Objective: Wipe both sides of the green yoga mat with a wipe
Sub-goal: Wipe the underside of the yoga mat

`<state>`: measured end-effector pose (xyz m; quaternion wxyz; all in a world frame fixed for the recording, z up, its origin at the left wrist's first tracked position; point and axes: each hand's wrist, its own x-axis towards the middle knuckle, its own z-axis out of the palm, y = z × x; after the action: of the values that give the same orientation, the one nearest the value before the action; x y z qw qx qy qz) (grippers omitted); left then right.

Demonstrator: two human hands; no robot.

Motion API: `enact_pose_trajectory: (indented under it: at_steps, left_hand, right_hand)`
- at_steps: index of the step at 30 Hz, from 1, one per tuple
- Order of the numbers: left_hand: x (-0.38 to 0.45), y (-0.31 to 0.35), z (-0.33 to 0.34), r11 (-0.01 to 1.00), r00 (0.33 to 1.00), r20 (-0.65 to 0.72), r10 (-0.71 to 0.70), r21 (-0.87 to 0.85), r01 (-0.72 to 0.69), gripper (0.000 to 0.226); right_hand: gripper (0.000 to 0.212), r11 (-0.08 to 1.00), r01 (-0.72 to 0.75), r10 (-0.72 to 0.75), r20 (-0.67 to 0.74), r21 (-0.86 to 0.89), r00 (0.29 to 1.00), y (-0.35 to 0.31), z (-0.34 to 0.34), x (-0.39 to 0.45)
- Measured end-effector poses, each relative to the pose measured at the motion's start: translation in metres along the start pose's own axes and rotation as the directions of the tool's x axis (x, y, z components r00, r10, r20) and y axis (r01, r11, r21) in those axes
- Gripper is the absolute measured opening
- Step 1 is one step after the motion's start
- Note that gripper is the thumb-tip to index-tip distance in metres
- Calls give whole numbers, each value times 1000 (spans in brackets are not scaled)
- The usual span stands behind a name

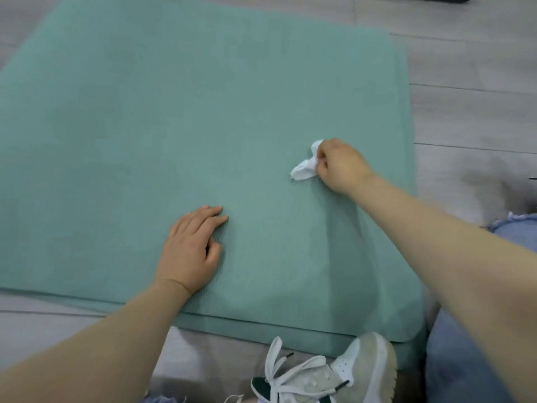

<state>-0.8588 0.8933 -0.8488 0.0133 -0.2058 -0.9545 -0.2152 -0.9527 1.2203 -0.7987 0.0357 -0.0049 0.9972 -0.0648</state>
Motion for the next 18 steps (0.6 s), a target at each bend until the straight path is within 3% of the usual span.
enact_pose_trajectory:
  at_steps: [2, 3, 5, 7, 8, 9, 10, 11, 12, 13, 14, 15, 16, 18]
  left_hand:
    - [0, 1, 0, 1000, 1000, 1, 0, 0, 0, 49]
    - [0, 1, 0, 1000, 1000, 4, -5, 0, 5, 49]
    - [0, 1, 1, 1000, 1000, 6, -13, 2, 13, 50]
    - [0, 1, 1, 1000, 1000, 6, -10, 6, 10, 50]
    - [1, 0, 1, 1000, 1000, 7, -10, 7, 9, 49]
    - [1, 0, 1, 1000, 1000, 8, -9, 7, 9, 49]
    - [1, 0, 1, 1000, 1000, 7, -9, 8, 9, 49]
    - [1, 1, 1, 1000, 1000, 8, -8, 10, 8, 49]
    - [0, 1, 1, 1000, 1000, 10, -8, 14, 7, 49]
    - [-1, 1, 2, 1000, 1000, 12, -9, 18, 8, 49]
    - [-1, 1, 2, 1000, 1000, 12, -14, 20, 14, 50]
    - [0, 0, 2, 1000, 1000, 12, -20, 21, 20, 50]
    - [0, 0, 2, 1000, 1000, 13, -23, 20, 23, 50]
    - [0, 1, 2, 1000, 1000, 16, -23, 19, 22, 50]
  right_hand:
    - [31, 952, 307, -306, -28, 19, 951, -12, 11, -43]
    - [31, 874, 481, -483, 19, 60, 875, -19, 11, -73]
    - [19, 625, 760, -778, 224, 179, 587, -30, 10, -134]
    - [16, 371, 901, -892, 357, 224, 279, -23, 12, -159]
    - [18, 302, 926, -909, 362, 226, 208, -18, 10, -151]
    - [17, 305, 932, -918, 322, 195, 233, -13, 9, -133]
    - [13, 380, 911, -912, 230, 163, 339, -7, 10, -110]
    - [6, 511, 856, -858, 110, 82, 501, 0, 8, -83]
    - [7, 681, 732, -732, -10, -22, 681, 10, 4, -58]
    - [10, 859, 505, -512, -92, -89, 854, 25, 0, -39]
    - [12, 966, 244, -255, -136, -89, 957, 39, -2, -31]
    - [16, 995, 63, -72, -128, -73, 989, 43, -2, -36]
    - [18, 997, 36, -43, -111, -61, 993, 42, 1, -49]
    - [12, 960, 281, -281, -7, 10, 960, 28, 8, -96]
